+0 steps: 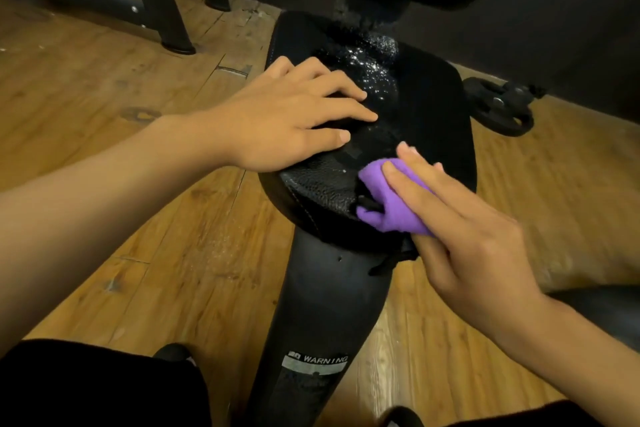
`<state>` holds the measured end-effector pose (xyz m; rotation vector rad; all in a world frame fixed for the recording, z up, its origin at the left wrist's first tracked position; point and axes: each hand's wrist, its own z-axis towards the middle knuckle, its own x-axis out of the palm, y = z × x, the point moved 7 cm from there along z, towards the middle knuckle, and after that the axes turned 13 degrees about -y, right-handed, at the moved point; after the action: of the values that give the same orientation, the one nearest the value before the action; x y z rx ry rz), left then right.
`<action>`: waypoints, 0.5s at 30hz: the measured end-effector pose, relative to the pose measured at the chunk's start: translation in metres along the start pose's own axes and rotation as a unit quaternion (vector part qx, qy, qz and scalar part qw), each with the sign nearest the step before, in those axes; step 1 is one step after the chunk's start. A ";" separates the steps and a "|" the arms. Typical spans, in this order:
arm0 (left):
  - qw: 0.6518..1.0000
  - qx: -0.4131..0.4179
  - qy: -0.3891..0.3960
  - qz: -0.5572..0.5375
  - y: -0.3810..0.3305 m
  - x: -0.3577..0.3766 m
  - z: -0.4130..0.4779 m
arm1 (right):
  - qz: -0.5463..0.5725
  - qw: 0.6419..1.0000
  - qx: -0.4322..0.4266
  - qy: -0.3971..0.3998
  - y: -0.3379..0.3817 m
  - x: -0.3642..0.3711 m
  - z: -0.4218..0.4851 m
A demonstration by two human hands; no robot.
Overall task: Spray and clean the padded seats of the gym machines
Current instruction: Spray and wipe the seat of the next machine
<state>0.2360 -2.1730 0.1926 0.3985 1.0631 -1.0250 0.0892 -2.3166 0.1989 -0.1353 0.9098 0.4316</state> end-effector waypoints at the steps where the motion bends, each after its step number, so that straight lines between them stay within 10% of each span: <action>1: 1.000 -0.004 -0.006 0.001 0.001 -0.001 -0.001 | 0.020 0.999 0.038 0.011 -0.003 0.003 0.007; 6: 0.999 -0.032 -0.029 -0.004 -0.002 -0.005 -0.001 | 0.016 0.987 0.151 0.049 -0.042 0.017 0.053; 15: 0.996 -0.068 -0.005 0.054 0.001 -0.004 -0.004 | 0.032 0.988 0.112 0.098 -0.085 0.063 0.117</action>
<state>0.2346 -2.1682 0.1940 0.3367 1.0832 -0.8524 0.2445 -2.3405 0.2150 0.0594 1.1526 0.3774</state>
